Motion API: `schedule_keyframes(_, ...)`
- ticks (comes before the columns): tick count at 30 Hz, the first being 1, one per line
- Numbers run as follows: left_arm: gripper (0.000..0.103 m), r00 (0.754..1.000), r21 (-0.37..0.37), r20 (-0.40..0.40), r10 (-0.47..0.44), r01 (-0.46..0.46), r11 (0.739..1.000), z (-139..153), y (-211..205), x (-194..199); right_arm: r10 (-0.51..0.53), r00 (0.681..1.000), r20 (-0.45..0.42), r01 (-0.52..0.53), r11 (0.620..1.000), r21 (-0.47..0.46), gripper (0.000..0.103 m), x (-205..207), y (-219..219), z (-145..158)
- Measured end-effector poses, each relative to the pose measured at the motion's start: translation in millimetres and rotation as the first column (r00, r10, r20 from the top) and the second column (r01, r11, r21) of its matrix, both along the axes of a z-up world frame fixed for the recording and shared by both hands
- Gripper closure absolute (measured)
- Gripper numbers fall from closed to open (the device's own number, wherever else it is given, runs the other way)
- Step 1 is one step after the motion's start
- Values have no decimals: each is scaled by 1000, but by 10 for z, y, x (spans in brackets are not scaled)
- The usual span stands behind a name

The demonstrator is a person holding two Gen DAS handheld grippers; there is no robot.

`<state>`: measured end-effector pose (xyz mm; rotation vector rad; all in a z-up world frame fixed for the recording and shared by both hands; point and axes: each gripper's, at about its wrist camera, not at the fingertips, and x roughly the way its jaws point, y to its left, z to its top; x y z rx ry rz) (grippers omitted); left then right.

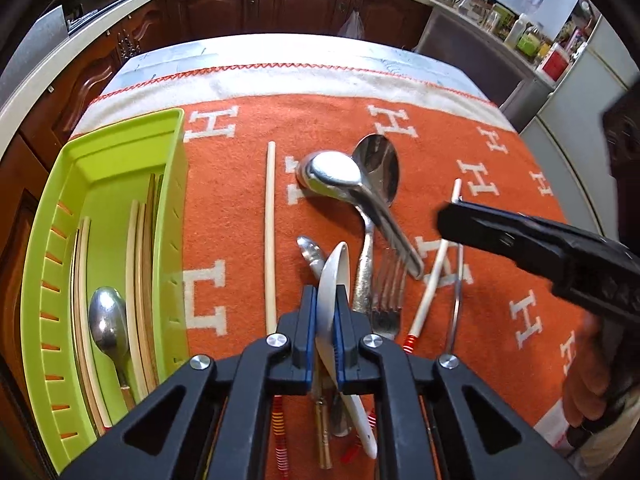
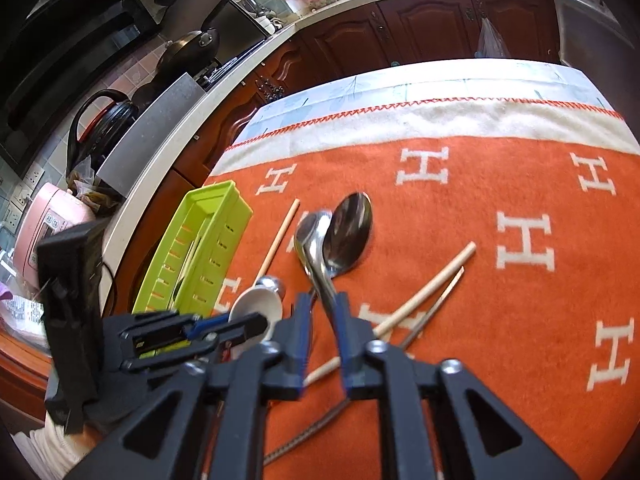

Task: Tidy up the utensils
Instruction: 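Grasp the white ceramic spoon with the left tool while the right tool grasps a steel spoon, then carry both spoons into the green tray and open both tools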

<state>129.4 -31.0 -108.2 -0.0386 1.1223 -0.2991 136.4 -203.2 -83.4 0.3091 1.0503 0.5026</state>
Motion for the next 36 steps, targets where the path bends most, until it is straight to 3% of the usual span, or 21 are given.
schedule_keyframes(8, 98, 1000, -98, -8, 20, -21, 995, 133, 181, -45, 51, 994, -100, -43, 995, 89, 81, 365, 151, -202)
schedule_keyframes(19, 98, 993, -193, 40, 111, -101, 976, 625, 660, -206, 49, 987, -151, -35, 995, 96, 81, 519, 260, -342)
schedule_keyframes(22, 98, 987, -186, 61, 149, -136, 973, 757, 830, -249, 36, 990, -133, -24, 996, 89, 87, 501, 270, -338)
schedule_keyframes(25, 98, 981, -177, 77, 181, -165, 970, 857, 1034, -310, 41, 995, -95, -37, 998, 44, 99, 459, 340, -268)
schedule_keyframes(31, 98, 966, -126, 108, 236, -222, 967, 953, 1343, -451, 49, 999, 0, -49, 999, -16, 99, 340, 426, -36)
schedule_keyframes(36, 98, 959, -89, 99, 266, -257, 962, 858, 1511, -549, 65, 996, 65, -66, 998, 8, 99, 177, 515, 292)
